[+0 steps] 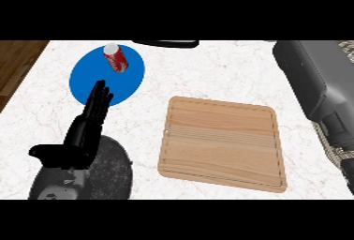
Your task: Pick the sweet potato from the cutting board and place it in the basket
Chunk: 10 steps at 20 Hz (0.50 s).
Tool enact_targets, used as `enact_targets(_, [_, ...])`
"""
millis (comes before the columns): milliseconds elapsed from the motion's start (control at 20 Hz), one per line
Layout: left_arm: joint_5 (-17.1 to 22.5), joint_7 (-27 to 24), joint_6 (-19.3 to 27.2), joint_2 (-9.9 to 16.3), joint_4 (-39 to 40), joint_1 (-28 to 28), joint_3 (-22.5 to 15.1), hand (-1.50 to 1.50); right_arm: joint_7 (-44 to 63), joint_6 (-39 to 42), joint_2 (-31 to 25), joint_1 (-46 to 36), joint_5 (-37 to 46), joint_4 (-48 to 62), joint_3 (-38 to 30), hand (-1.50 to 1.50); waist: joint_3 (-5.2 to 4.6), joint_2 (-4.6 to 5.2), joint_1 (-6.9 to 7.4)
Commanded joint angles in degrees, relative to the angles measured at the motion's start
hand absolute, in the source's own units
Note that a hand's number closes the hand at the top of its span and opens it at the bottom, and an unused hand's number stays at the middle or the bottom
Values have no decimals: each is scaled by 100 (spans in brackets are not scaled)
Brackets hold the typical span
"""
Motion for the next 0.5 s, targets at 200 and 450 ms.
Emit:
enact_targets(200, [-35, -113, 107, -1, 35, 182, 108, 0, 1879, 106, -150, -381, 686, 796, -162, 150, -3, -90, -254])
enact_targets(450, [43, -169, -25, 122, 119, 259, 201, 0, 1929, 114, -184, -508, 930, 1158, -359, 150, -2, -94, -297])
